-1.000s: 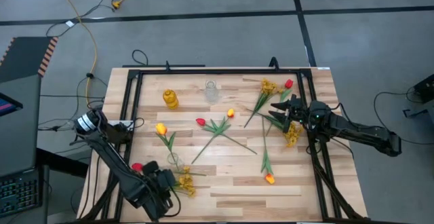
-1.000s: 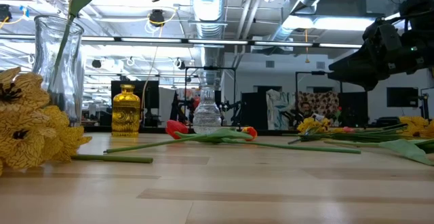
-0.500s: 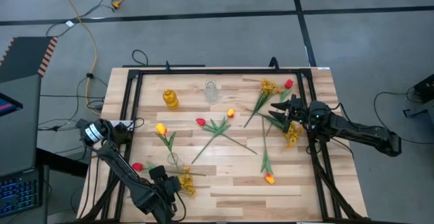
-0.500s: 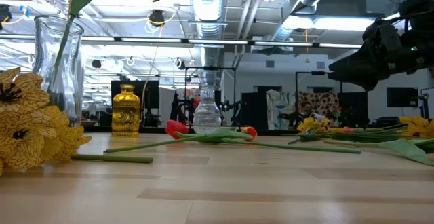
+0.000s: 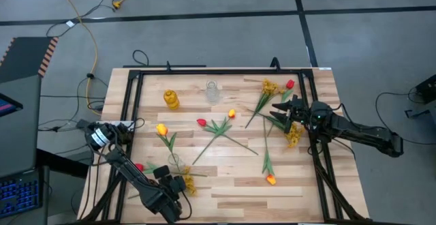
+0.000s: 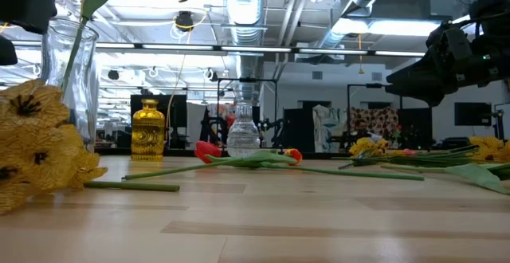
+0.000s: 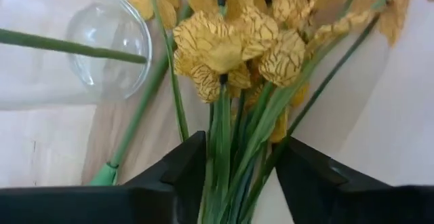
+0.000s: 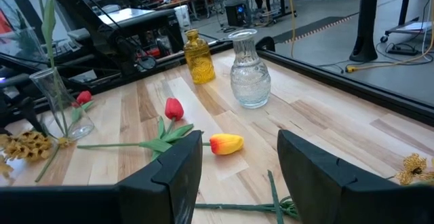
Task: Sort flowers into vase by color
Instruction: Put the bottom yellow flowers into the top transparent vase
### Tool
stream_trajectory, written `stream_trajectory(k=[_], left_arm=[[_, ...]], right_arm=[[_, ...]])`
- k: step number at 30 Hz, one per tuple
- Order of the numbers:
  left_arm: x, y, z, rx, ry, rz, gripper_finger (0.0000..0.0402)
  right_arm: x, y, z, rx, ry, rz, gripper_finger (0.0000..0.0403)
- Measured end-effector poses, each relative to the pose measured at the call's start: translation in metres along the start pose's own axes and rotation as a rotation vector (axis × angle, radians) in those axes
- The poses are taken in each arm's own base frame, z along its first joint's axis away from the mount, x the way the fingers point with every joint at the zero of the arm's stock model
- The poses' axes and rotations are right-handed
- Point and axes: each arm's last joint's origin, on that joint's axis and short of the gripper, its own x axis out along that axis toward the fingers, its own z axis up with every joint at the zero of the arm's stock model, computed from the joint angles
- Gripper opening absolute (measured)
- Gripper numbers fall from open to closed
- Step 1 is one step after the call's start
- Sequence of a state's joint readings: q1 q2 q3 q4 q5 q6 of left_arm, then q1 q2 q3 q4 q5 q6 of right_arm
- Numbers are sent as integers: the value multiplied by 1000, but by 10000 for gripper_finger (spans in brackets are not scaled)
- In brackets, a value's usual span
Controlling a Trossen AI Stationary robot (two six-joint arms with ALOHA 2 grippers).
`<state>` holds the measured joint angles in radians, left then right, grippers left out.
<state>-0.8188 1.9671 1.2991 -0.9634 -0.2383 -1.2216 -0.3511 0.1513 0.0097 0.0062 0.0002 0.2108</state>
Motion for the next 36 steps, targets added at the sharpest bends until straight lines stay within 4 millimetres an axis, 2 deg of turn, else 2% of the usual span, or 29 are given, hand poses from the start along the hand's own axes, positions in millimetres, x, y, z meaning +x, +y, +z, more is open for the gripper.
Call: stream_trajectory(k=[10, 23, 29, 36], left_arm=[[0, -4, 1, -7, 0, -51, 11], [-8, -13, 6, -32, -16, -138, 9], [-39, -6, 12, -51, -63, -187, 7], [-84, 16, 21, -109, -210, -273, 7]], right_arm=[[0, 0, 0, 0, 0, 0, 221], [0, 0, 0, 0, -1, 0, 221], [0, 0, 0, 0, -1, 0, 221], [0, 0, 0, 0, -2, 0, 221]])
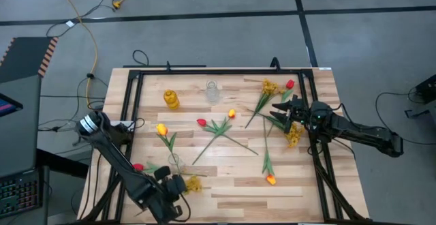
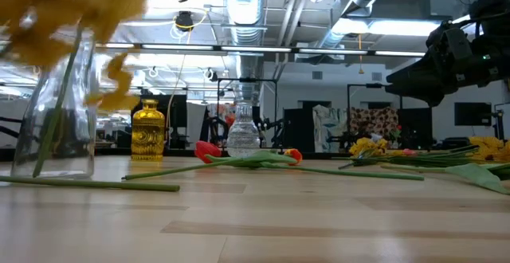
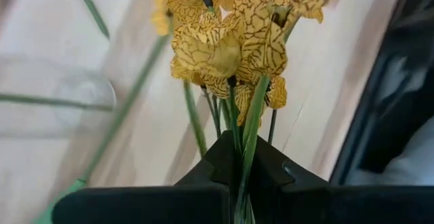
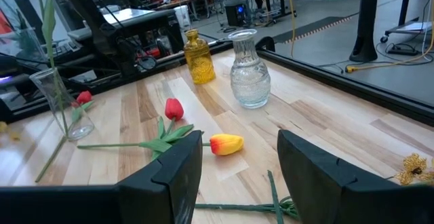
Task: Sort flowers into vase by color
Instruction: Put the bottom yellow flowers into the top transparent vase
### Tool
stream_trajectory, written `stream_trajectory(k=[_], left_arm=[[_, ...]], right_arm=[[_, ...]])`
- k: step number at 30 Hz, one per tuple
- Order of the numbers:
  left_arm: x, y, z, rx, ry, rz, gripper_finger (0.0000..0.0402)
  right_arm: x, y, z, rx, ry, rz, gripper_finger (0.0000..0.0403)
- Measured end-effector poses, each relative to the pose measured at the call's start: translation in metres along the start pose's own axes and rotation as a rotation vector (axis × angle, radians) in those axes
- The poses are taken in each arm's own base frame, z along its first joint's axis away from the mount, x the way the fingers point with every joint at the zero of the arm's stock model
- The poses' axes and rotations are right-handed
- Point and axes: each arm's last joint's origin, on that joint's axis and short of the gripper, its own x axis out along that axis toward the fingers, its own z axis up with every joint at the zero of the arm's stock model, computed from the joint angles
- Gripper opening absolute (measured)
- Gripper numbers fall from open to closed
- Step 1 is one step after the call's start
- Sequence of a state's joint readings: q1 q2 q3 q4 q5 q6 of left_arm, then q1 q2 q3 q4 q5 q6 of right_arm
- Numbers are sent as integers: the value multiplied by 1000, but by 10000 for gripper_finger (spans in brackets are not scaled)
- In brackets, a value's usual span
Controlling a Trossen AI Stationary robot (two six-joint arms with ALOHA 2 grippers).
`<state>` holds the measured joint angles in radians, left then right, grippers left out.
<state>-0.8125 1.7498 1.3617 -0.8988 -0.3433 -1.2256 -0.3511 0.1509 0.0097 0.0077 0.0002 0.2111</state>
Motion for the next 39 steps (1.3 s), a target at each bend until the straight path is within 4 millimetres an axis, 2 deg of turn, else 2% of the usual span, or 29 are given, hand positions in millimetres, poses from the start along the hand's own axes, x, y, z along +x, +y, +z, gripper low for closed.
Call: stream_trajectory(k=[12, 19, 32, 36, 39], left_arm=[[-94, 36, 48, -54, -479, -143, 7], [-137, 61, 81, -8, -711, -204, 7], [-187, 131, 142, 187, -965, -249, 7], [-190, 151, 158, 244, -1007, -260, 7], [-188, 166, 169, 274, -1004, -262, 7]], right_arm=[[0, 0, 1, 4, -8, 4, 221], [0, 5, 7, 55, -67, 72, 221], [-8, 25, 33, 45, -336, 299, 221], [-7, 30, 40, 49, -373, 333, 221], [-4, 36, 54, 46, -364, 345, 221]])
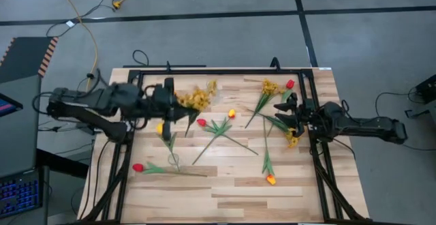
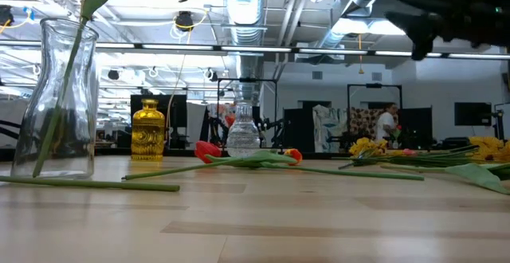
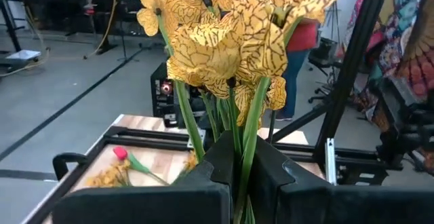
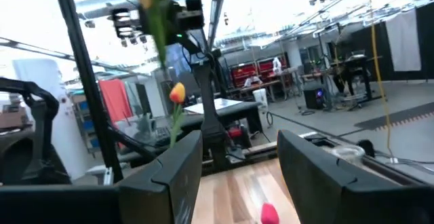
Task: Sort flowers into vase by color
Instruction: Put the bottom yellow flowers into the top transparent vase
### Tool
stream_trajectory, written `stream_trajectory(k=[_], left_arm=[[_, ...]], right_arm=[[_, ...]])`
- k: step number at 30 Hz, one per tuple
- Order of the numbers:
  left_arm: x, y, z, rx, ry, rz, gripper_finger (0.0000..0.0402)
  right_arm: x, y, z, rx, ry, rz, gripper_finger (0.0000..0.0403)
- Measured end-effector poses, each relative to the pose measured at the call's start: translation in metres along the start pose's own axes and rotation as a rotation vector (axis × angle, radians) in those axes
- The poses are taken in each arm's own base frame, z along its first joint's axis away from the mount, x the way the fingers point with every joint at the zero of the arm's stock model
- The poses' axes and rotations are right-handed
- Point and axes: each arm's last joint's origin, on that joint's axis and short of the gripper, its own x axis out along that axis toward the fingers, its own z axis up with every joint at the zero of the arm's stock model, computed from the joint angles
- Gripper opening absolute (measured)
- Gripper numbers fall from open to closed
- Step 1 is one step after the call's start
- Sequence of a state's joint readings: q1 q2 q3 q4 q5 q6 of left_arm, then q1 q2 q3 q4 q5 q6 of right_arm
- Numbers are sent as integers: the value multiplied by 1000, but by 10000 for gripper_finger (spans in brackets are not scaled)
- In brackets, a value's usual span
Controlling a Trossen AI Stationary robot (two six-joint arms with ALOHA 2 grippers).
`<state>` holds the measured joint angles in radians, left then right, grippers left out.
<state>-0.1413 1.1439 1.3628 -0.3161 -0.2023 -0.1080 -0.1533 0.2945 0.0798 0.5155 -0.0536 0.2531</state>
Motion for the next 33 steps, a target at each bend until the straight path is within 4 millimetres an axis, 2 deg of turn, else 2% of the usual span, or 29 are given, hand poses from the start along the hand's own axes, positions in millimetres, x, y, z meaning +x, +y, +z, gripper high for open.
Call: stream_trajectory(k=[4, 11, 19, 25, 33], left_arm=[[7, 26, 1, 35, 11, -17, 7], [15, 66, 1, 99, 26, -22, 7], [33, 87, -6, 139, 21, -95, 7], [57, 96, -17, 190, 45, -96, 7], [73, 101, -20, 267, 3, -84, 7]], right_arm=[[21, 3, 17, -49, 35, -17, 221], [70, 4, 53, -110, 44, -89, 221], [131, -1, 85, -211, 40, -124, 221], [175, -6, 92, -271, 63, -106, 221], [221, -16, 76, -275, 133, -111, 221]])
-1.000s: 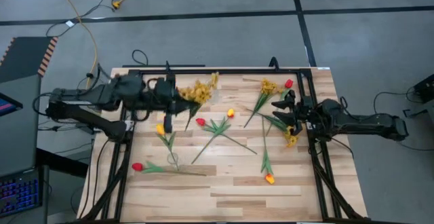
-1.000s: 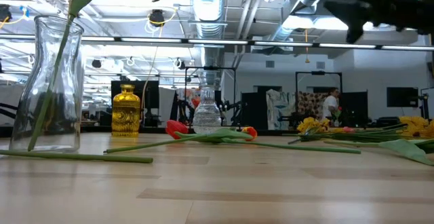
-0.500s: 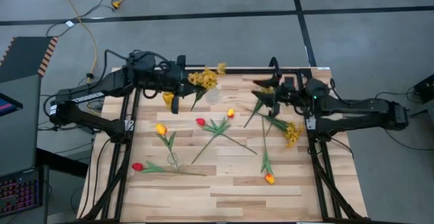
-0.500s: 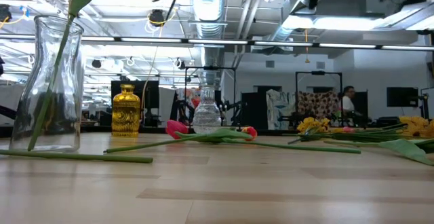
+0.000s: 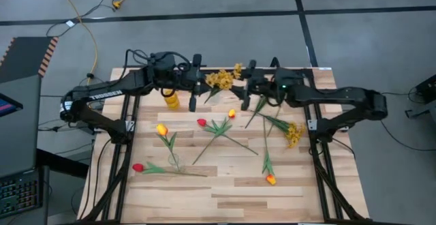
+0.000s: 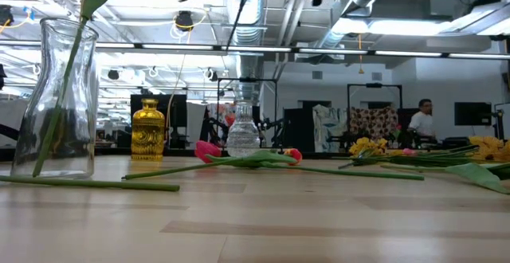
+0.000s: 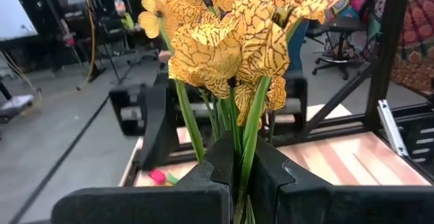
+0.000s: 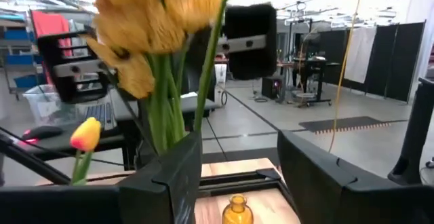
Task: Sort flowers into vase by color
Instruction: Put the bottom yellow flowers into the top transparent vase
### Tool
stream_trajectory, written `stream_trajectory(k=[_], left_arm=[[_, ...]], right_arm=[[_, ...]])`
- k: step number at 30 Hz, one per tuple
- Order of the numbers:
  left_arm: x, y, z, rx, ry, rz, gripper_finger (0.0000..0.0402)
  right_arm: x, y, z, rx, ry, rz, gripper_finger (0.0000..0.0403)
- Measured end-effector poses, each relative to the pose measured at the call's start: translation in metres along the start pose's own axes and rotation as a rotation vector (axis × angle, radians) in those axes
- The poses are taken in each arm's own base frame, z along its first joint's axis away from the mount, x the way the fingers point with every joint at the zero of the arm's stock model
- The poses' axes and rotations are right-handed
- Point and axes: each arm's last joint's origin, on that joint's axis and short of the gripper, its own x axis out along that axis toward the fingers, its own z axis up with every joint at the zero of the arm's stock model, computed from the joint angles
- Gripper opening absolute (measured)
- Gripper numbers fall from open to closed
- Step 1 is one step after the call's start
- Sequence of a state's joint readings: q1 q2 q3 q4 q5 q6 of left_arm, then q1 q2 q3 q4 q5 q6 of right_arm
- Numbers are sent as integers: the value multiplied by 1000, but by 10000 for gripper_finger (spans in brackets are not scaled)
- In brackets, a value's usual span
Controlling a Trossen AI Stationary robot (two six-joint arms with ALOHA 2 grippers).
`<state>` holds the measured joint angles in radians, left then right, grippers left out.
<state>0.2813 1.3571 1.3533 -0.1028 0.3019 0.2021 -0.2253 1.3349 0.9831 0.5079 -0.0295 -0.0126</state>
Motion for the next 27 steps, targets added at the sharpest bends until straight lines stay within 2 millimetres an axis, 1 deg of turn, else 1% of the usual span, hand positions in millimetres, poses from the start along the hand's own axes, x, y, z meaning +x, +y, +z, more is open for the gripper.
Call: stream_trajectory(k=[5, 9, 15, 22, 27], left_arm=[[0, 1, 1, 26, -9, 5, 7], [-1, 3, 0, 24, -5, 7, 7], [-7, 4, -2, 9, 43, 14, 7], [-10, 5, -5, 0, 75, 16, 7], [-11, 6, -5, 20, 73, 15, 7]], right_arm=[[17, 3, -8, -56, 23, 39, 221], [25, 7, -11, -89, 33, 69, 221], [25, 7, -20, -90, 170, 84, 221], [23, 8, -21, -89, 197, 88, 221], [23, 8, -19, -89, 177, 88, 221]])
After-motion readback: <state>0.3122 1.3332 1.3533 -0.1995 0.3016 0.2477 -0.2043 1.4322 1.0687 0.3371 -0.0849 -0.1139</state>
